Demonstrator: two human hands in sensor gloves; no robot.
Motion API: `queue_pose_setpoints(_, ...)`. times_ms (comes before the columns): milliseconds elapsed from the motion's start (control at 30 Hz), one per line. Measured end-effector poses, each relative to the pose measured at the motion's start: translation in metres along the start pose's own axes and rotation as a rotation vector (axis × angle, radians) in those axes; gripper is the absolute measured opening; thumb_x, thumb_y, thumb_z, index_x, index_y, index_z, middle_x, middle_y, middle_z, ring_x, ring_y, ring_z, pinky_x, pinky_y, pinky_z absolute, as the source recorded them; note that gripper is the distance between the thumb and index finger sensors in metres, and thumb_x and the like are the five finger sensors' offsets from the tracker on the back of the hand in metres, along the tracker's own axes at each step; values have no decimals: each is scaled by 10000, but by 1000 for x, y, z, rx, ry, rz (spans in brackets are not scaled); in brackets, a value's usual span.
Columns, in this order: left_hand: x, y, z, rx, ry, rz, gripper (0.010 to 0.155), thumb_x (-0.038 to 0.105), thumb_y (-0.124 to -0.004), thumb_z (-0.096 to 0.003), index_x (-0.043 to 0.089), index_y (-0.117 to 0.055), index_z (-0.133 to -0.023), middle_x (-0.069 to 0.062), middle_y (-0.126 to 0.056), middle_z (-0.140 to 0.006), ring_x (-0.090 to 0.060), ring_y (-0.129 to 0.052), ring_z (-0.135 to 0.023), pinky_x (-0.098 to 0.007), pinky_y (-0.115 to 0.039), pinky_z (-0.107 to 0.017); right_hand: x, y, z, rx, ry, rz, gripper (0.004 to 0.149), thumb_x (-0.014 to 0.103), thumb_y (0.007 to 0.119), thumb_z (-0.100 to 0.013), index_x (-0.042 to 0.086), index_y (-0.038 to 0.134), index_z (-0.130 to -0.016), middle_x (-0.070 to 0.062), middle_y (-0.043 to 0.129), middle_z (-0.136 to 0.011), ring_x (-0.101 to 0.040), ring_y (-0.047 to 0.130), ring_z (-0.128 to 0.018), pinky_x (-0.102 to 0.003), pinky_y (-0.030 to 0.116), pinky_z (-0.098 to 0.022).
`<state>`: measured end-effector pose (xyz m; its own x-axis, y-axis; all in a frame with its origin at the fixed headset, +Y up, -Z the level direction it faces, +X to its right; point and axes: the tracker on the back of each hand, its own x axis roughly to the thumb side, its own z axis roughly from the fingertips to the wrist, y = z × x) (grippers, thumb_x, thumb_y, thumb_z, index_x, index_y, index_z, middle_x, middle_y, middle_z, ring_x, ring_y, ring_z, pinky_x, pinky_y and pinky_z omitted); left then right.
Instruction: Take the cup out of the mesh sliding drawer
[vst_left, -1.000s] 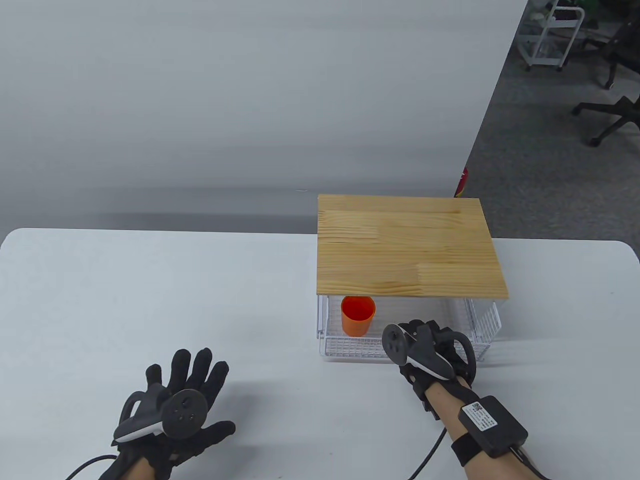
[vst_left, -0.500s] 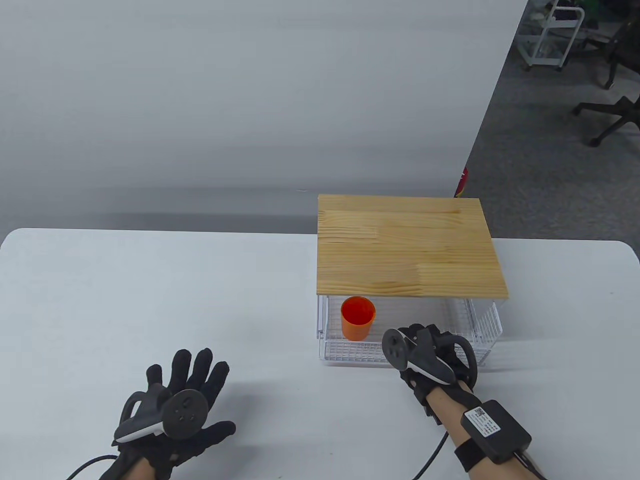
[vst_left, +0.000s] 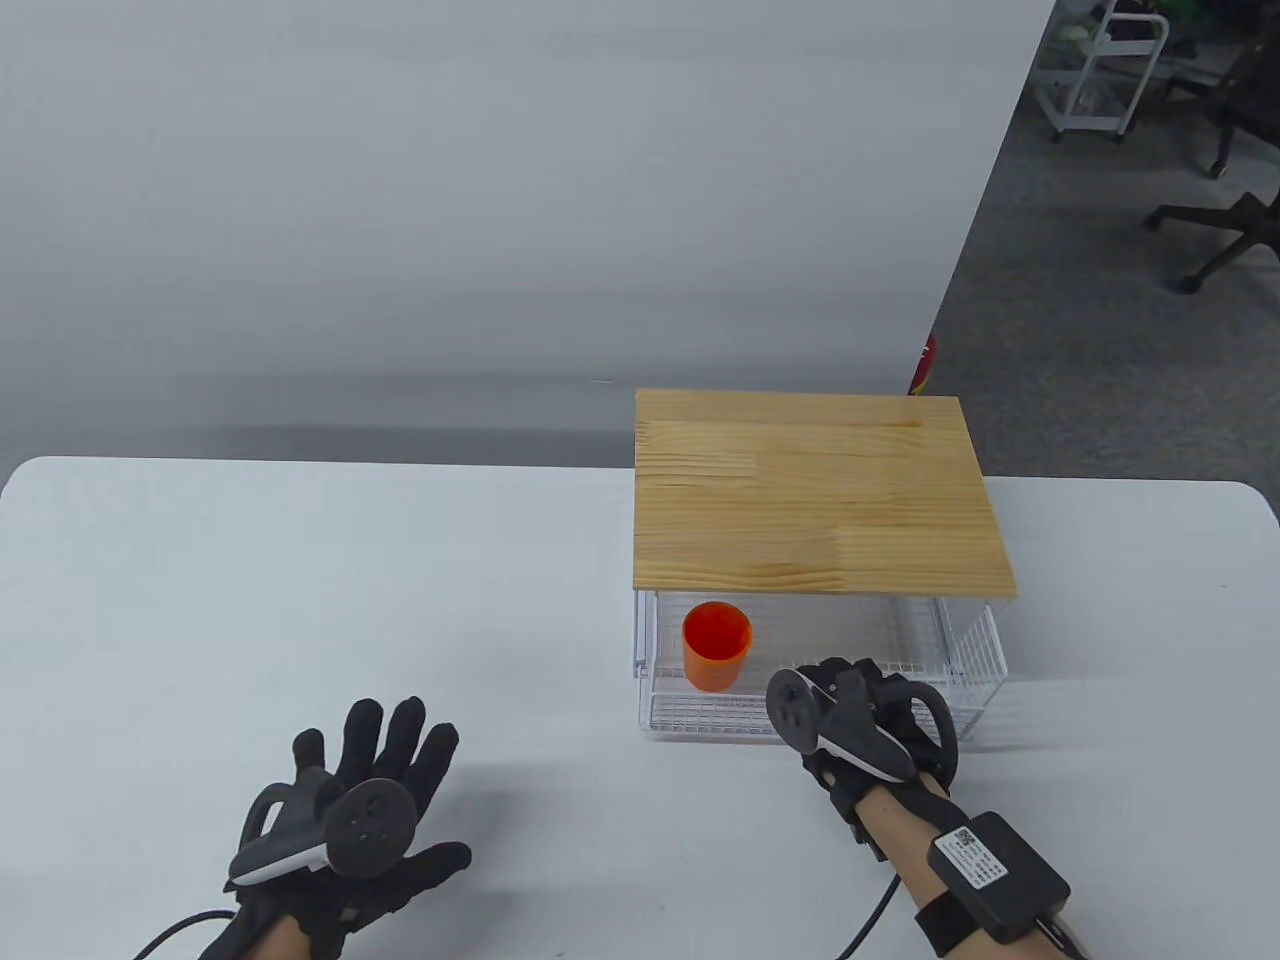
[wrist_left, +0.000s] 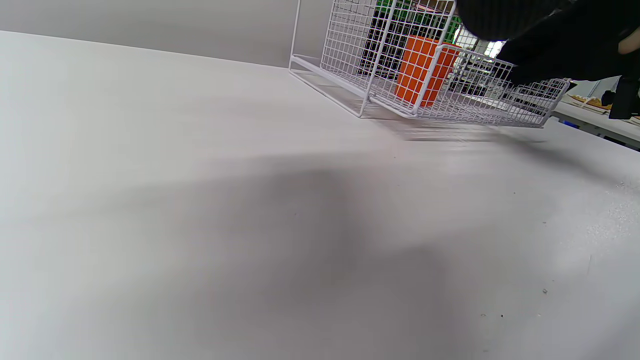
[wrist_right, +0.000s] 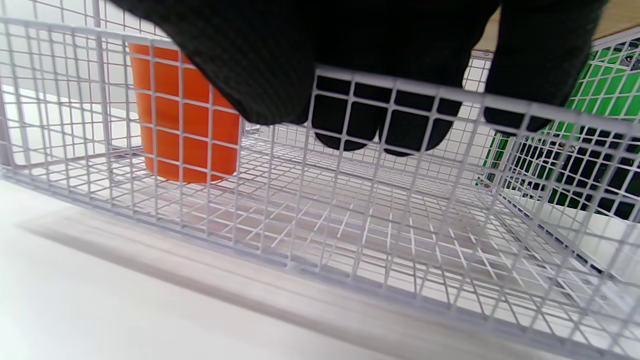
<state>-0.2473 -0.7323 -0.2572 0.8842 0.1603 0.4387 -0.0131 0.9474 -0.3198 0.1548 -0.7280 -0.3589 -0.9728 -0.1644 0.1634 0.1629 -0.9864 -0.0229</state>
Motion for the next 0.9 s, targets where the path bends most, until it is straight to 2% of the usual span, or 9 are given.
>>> queue_pose_setpoints(900, 1, -1, -1, 0, 2, -5, 962, 696, -540, -550, 170, 52, -1095, -230, 117, -1105, -610, 104, -937, -851, 6, -496, 0, 1, 10, 17, -21, -11, 153, 263, 804, -641, 283, 915, -744, -97, 1057, -765, -406, 1110, -607, -706, 940, -435)
